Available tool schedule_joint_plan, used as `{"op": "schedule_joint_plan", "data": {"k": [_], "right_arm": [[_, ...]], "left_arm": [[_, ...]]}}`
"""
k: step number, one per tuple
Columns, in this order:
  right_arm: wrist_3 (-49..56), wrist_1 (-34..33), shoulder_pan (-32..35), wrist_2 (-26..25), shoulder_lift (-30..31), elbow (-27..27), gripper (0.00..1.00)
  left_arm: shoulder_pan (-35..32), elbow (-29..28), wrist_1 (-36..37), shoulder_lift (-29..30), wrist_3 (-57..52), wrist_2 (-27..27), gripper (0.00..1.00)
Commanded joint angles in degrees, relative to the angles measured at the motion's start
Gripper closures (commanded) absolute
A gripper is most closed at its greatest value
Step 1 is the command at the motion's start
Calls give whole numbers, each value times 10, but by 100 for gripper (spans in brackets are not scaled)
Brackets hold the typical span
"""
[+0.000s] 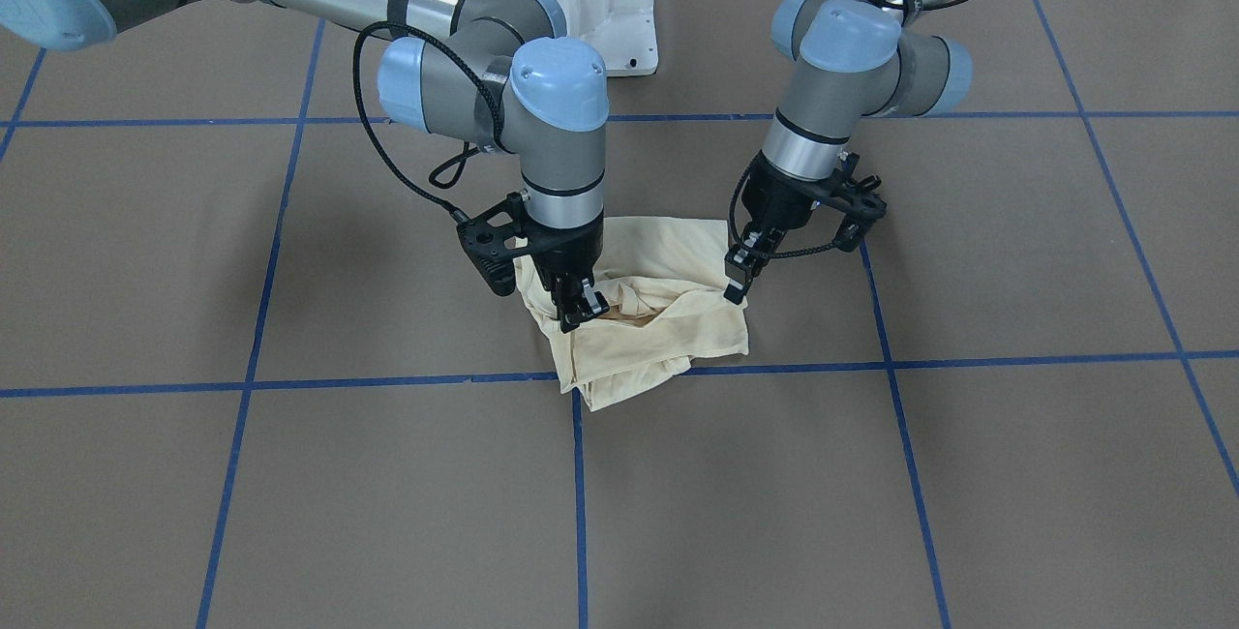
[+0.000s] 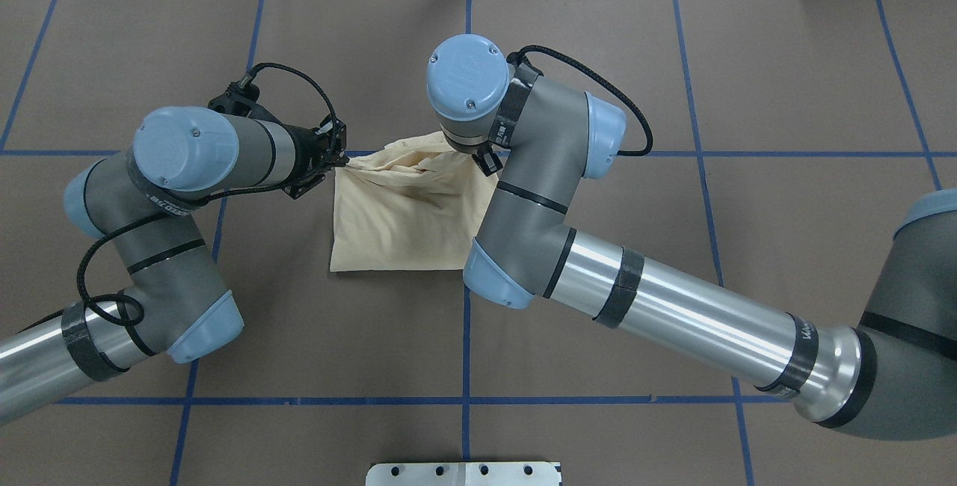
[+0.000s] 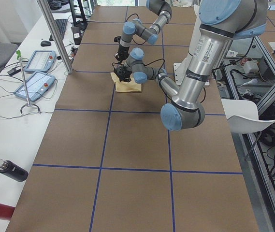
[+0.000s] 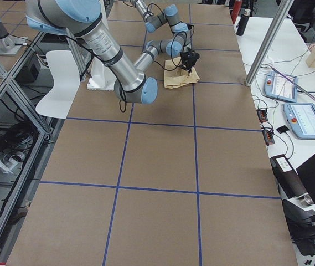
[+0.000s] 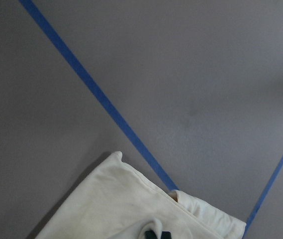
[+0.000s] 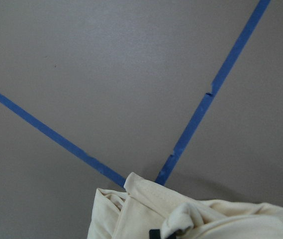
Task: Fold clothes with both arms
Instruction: 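Fold the near edge over toward the far edge with both grippers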
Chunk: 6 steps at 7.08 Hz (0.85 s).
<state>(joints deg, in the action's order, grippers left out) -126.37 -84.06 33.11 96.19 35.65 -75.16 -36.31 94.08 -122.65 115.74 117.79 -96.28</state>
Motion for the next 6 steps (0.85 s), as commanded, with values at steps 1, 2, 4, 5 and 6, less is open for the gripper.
{"op": "schedule_joint_plan", "data": {"k": [1, 2, 4, 5, 6], "right_arm": [[21, 53, 14, 14, -14, 56, 100], [22, 70, 16, 15, -22, 75, 100], [24, 113, 26, 18, -45, 123, 100], [23, 138, 29, 20, -51, 149, 89], [24, 140, 30, 19, -58, 162, 74]], "left_arm": [[-4, -49, -48, 1, -6, 0, 100], [-7, -51, -51, 1, -6, 0, 100], [-19, -55, -52, 3, -11, 0, 100], [-24, -57, -52, 4, -12, 1, 100], [-31, -66, -52, 13, -12, 3, 100]]}}
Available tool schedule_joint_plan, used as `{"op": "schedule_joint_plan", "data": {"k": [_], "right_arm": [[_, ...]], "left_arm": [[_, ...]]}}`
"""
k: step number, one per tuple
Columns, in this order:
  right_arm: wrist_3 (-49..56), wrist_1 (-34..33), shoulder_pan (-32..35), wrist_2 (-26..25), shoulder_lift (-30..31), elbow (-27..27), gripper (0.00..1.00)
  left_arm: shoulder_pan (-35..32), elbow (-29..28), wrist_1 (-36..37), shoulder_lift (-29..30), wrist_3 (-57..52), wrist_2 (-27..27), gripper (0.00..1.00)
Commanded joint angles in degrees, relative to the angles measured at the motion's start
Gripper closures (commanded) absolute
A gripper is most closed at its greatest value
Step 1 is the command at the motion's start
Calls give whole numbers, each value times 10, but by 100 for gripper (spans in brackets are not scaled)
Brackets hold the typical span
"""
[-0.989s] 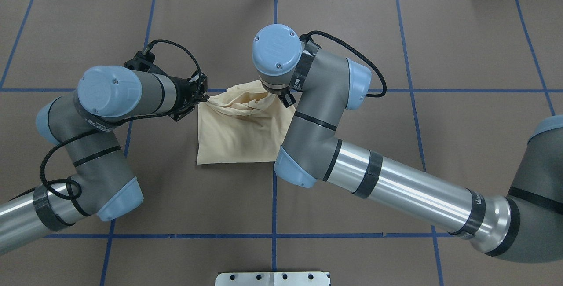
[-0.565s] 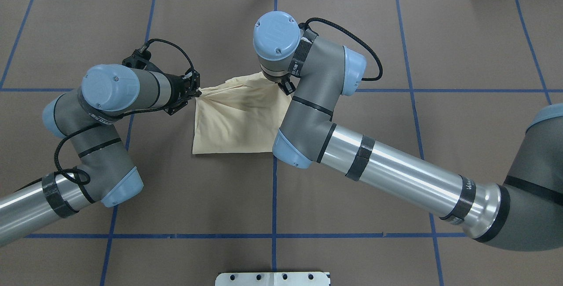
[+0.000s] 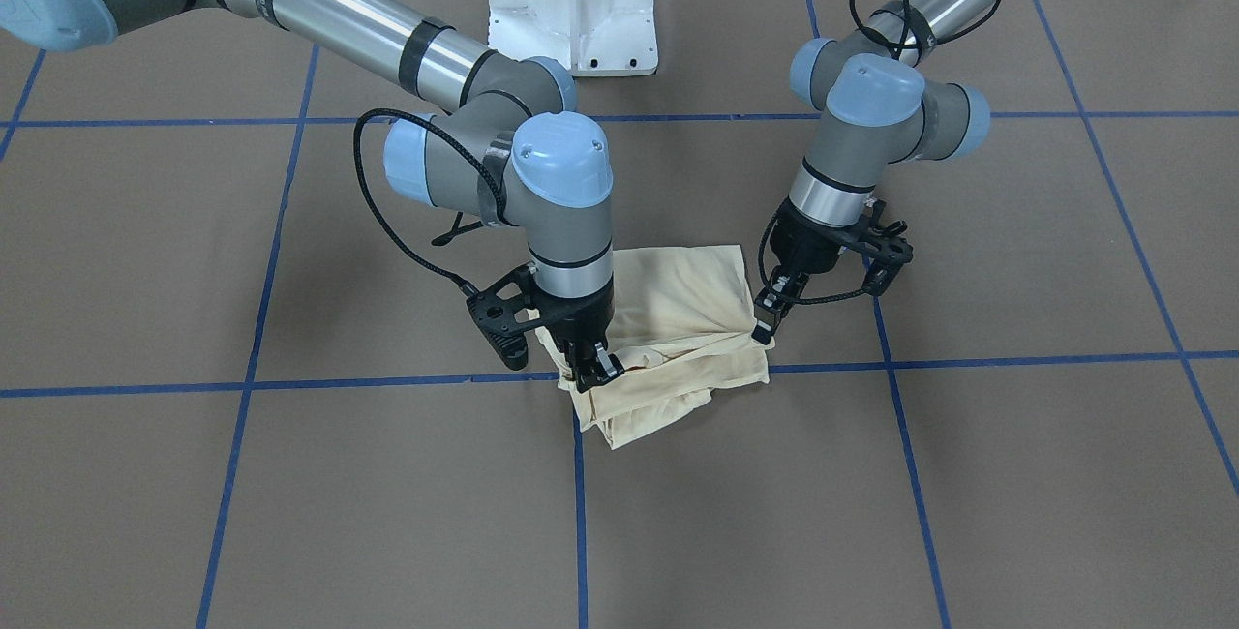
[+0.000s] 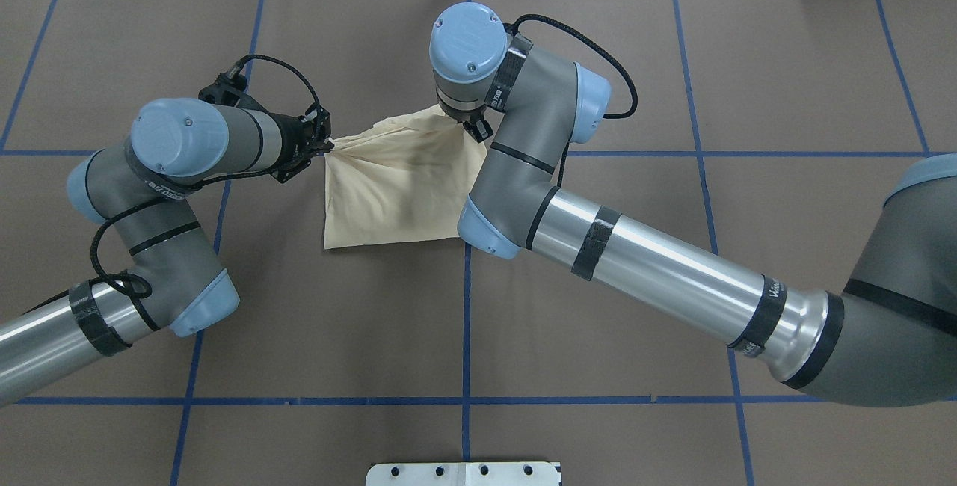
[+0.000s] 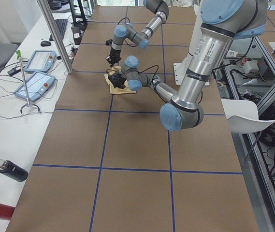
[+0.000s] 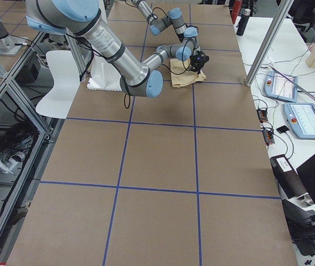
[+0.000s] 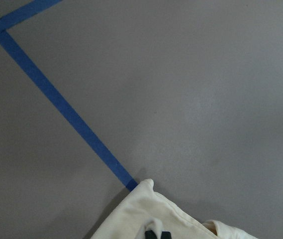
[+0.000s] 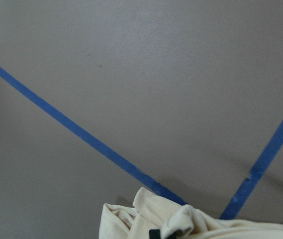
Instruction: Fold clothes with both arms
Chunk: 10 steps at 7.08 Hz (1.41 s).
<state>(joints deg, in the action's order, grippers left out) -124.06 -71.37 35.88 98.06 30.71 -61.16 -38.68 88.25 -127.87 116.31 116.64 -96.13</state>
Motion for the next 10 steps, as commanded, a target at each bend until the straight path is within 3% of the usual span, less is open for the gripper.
{"op": "schedule_joint_plan", "data": {"k": [1, 2, 3, 4, 5, 6, 7, 8, 9, 10], "right_arm": [[0, 14, 3, 0, -13, 24, 69], [0, 14, 3, -1, -19, 31, 58], [-1, 14, 11, -1, -19, 36, 41], [-2, 14, 20, 0, -19, 36, 40], [-4, 14, 26, 1, -19, 33, 40], [-4, 12, 30, 5, -18, 28, 29], [-2, 4, 41, 20, 3, -2, 2], [21, 4, 58, 48, 67, -71, 0], [116, -25, 70, 70, 140, -158, 0], [233, -94, 89, 77, 203, -248, 0]], "left_arm": [[-21, -27, -1, 15, -4, 2, 100], [-26, -33, -1, 15, -26, 2, 99], [-26, -33, -1, 15, -30, 3, 85], [-40, -36, -14, 15, -30, 3, 72], [-62, -41, -35, 15, -31, 2, 72], [-80, -47, -37, 15, -36, -1, 71], [-87, -45, -38, 12, -64, -3, 71], [-89, -32, -37, 7, -104, -47, 71], [-99, 17, -34, -25, -171, -117, 71], [-99, 72, -33, -81, -239, -133, 2]]}}
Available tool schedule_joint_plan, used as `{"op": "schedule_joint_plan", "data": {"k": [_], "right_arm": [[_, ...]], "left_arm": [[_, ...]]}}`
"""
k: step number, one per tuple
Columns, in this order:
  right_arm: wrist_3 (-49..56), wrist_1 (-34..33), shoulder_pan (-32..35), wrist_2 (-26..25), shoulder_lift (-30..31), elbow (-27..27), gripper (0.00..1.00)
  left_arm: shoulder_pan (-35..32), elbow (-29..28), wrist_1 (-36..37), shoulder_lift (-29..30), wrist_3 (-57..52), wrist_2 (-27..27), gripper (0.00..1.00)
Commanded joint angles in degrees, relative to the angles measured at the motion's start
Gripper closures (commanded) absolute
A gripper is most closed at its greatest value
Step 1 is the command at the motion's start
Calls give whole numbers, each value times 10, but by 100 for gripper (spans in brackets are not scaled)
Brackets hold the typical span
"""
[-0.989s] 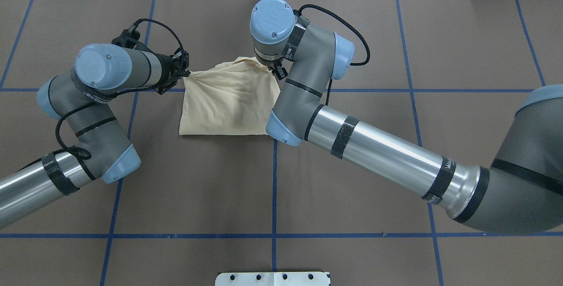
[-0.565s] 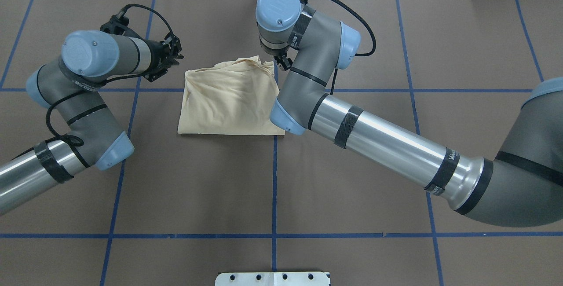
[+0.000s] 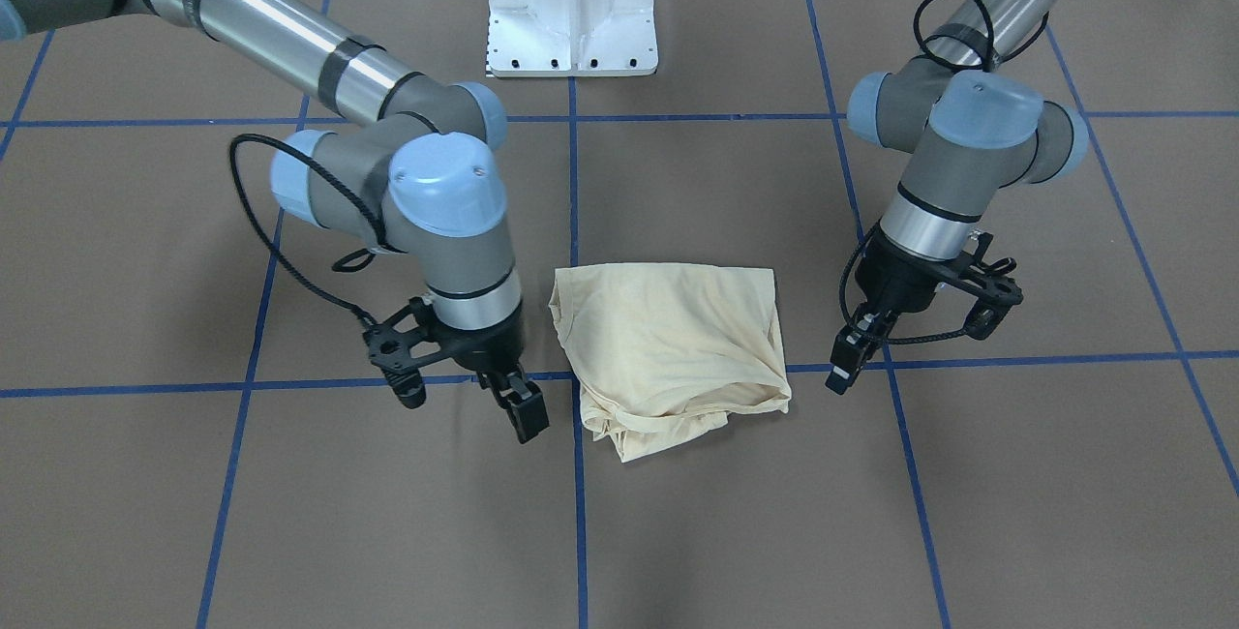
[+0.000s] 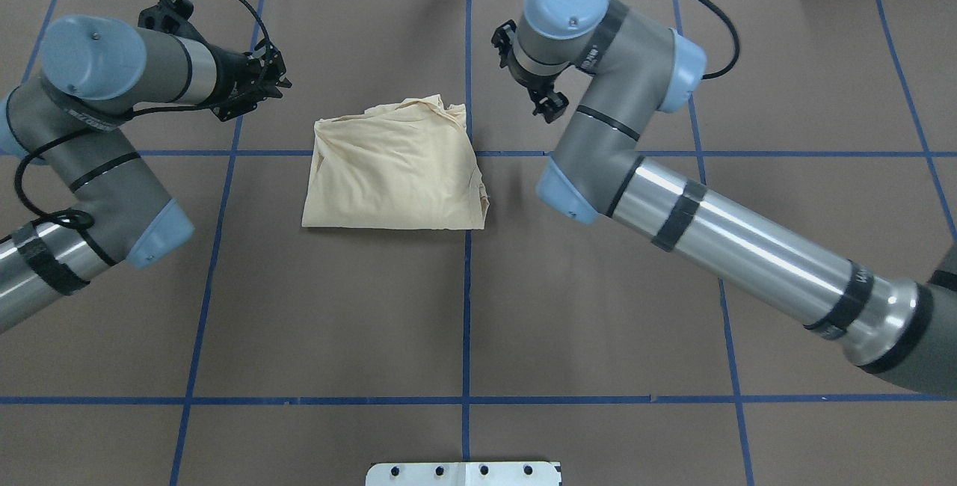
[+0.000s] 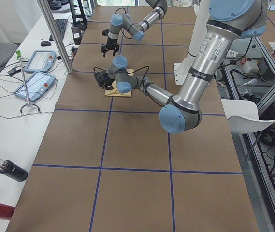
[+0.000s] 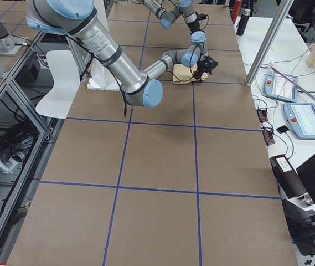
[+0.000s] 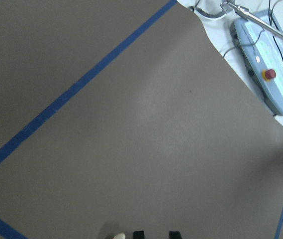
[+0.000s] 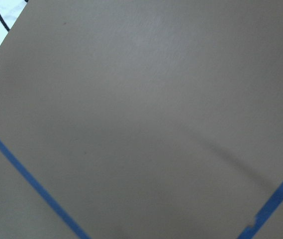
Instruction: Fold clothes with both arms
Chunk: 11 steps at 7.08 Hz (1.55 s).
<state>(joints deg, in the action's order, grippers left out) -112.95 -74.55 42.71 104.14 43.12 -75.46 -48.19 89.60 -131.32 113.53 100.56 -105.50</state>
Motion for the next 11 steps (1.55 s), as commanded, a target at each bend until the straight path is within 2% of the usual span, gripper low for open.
{"op": "schedule_joint_plan", "data": {"k": [1, 2, 3, 4, 5, 7, 8, 9, 10, 11], "right_arm": [[264, -115, 45, 21, 143, -191, 0], [369, -129, 79, 54, 199, -232, 0], [471, -126, 123, 106, 251, -255, 0], [614, -124, 184, 167, 307, -263, 0], [764, -124, 247, 204, 358, -264, 0], [952, -125, 334, 215, 439, -256, 0], [1009, -124, 368, 239, 465, -239, 0], [1023, -105, 385, 271, 489, -231, 0], [1022, -63, 391, 275, 516, -226, 0], [1017, -30, 391, 285, 528, -225, 0]], "left_arm": [[-4, 119, 4, -113, -158, -50, 0], [-17, 177, 4, -185, -280, -82, 0], [-34, 218, 2, -239, -364, -88, 0], [-67, 235, -3, -281, -458, -100, 0], [-123, 233, -3, -312, -555, -152, 0], [-241, 201, 5, -348, -752, -218, 0], [-312, 145, 5, -347, -855, -259, 0], [-367, 86, 6, -339, -961, -272, 0], [-384, 58, 5, -336, -1000, -273, 0], [-384, 65, 4, -340, -994, -274, 0]]}}
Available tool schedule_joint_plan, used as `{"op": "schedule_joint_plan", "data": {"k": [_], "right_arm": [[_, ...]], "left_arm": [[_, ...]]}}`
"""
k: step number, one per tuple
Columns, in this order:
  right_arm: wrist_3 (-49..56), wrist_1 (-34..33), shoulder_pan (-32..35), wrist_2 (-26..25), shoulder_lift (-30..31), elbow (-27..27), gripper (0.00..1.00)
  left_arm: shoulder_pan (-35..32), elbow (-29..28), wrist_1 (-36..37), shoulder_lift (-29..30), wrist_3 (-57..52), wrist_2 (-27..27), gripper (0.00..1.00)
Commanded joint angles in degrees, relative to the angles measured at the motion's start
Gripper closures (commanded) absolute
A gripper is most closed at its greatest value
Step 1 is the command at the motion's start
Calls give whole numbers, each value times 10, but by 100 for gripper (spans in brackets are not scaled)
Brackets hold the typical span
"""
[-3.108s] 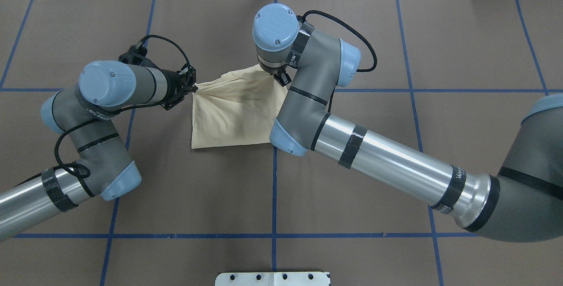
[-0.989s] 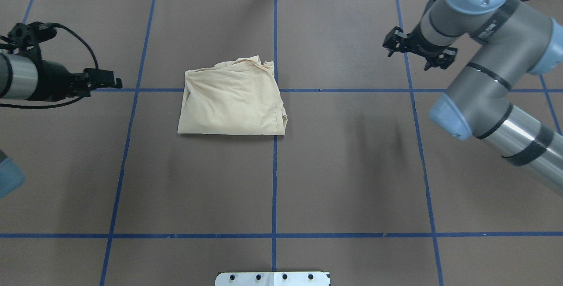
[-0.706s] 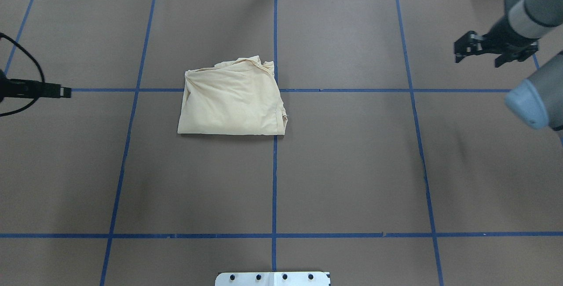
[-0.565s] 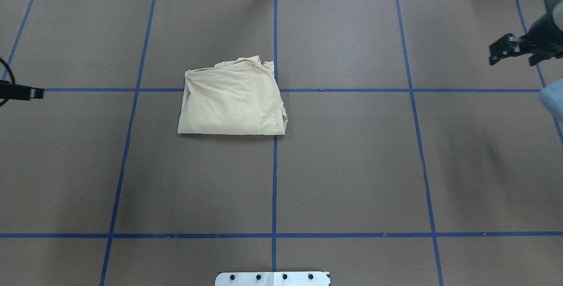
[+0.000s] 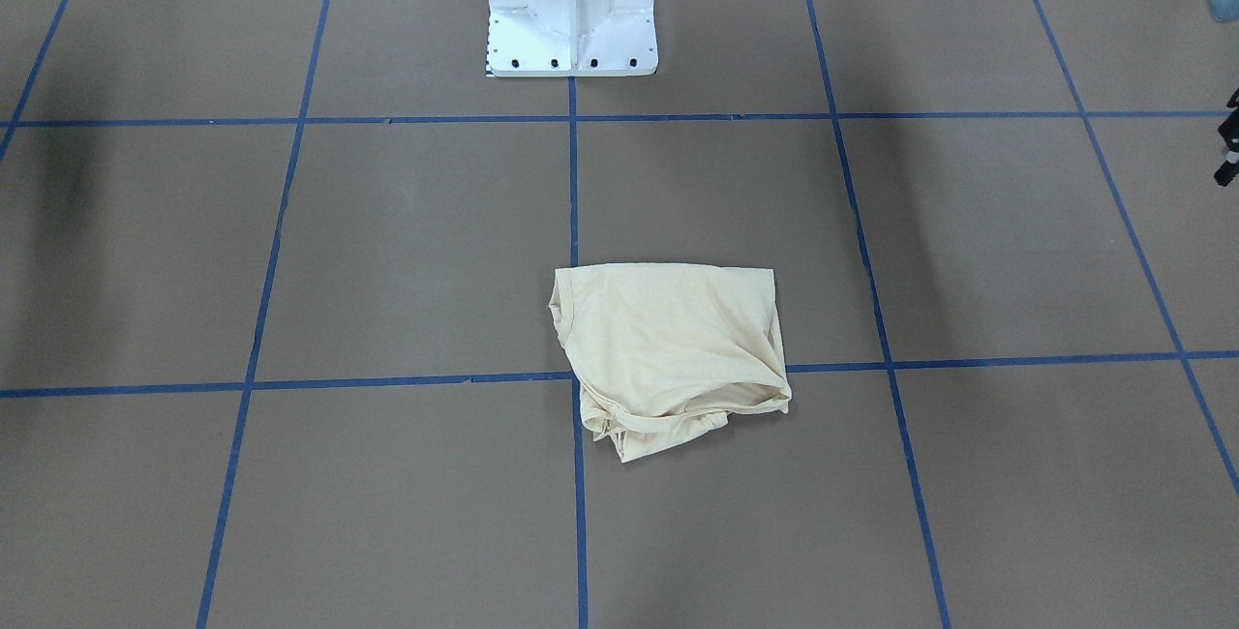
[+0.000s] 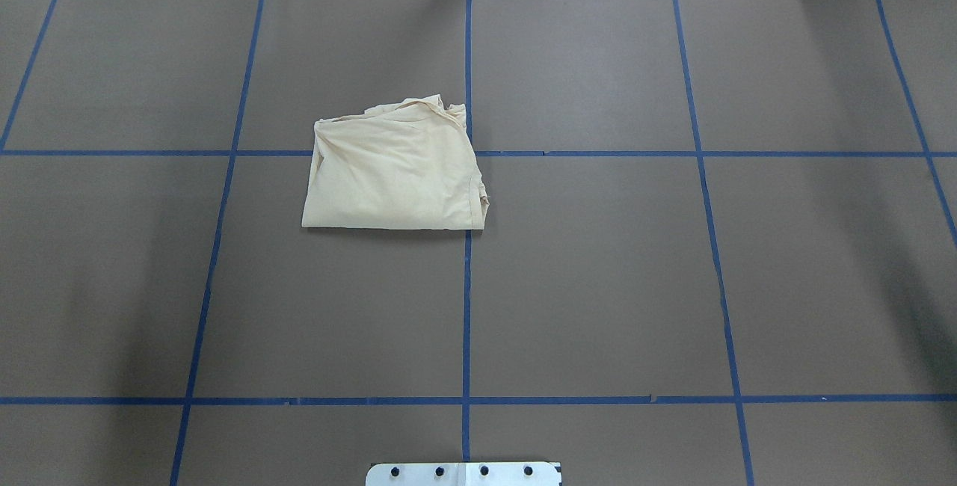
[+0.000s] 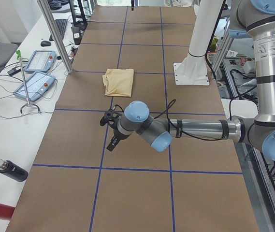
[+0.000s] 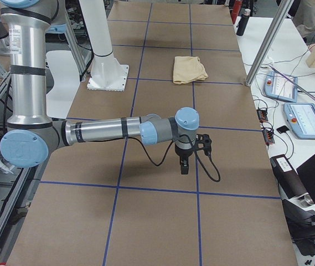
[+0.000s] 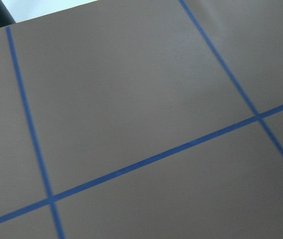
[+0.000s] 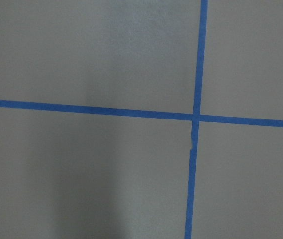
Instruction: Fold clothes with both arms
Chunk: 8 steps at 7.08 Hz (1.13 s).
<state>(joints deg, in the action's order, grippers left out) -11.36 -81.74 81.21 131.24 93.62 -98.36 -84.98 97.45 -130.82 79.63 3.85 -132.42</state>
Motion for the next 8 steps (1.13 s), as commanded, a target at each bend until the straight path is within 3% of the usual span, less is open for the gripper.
{"op": "schedule_joint_plan", "data": {"k": [1, 3, 6, 8], "right_arm": [[-3, 45, 6, 30, 23, 5, 0], [-5, 56, 5, 36, 23, 13, 0], [-34, 62, 5, 36, 23, 11, 0], [-18, 63, 5, 35, 22, 30, 0]], "left_arm": [[-17, -6, -2, -4, -4, -16, 0], [-16, 10, 6, -5, 16, -52, 0], [-14, 97, 114, -5, 10, -44, 0], [-14, 112, 111, -33, 6, -47, 0]]}}
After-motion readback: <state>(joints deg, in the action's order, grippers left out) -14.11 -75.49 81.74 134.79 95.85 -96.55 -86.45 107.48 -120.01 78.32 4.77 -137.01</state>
